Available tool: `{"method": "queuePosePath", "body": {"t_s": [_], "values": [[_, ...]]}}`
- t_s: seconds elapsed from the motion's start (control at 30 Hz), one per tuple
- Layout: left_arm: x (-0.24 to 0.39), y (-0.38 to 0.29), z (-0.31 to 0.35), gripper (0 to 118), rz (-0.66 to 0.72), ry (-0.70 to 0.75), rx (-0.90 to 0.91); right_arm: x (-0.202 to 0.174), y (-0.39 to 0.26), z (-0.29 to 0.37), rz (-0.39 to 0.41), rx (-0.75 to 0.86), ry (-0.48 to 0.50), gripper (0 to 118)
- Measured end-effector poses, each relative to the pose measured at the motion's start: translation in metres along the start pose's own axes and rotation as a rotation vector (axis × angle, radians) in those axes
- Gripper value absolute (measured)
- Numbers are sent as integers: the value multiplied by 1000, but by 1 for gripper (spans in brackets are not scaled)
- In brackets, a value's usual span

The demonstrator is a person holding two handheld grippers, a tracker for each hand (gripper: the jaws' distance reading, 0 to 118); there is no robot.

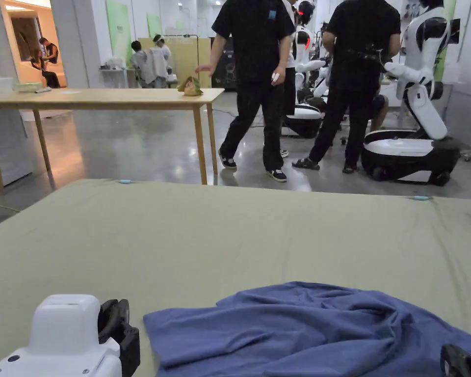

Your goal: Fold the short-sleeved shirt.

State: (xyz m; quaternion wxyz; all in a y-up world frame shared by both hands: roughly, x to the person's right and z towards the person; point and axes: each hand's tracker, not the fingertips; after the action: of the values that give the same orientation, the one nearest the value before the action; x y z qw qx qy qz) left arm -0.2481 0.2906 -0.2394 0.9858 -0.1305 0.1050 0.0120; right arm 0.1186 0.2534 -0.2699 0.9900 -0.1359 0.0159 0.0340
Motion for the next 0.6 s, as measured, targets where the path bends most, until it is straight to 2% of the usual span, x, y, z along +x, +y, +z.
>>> {"method": "queuePosePath", "body": {"t_s": [0.1,0.23,0.37,0.4,0.43,0.47,0.5,0.6], "values": [[-9,-2,-33,7,45,-39,-100,-3,-2,-6,-4,-15,13,1],[-16,-10,-112,7,-28,-11,-248,-5,-7,-14,-18,-37,28,1],[-30,-24,-206,9,62,-61,-447,-5,-14,-30,-18,-75,32,1],[-31,-29,-227,19,63,-66,-503,-5,-16,-35,-14,-86,30,1],[-31,-35,-247,49,38,-58,-539,-4,-18,-39,-8,-97,31,1],[-30,-42,-262,100,21,-53,-579,-4,-19,-43,-5,-104,30,1],[-29,-48,-274,111,3,-57,-589,-3,-21,-48,-1,-112,23,1],[-20,-60,-303,109,-67,-35,-643,1,-24,-58,6,-134,13,1]]}}
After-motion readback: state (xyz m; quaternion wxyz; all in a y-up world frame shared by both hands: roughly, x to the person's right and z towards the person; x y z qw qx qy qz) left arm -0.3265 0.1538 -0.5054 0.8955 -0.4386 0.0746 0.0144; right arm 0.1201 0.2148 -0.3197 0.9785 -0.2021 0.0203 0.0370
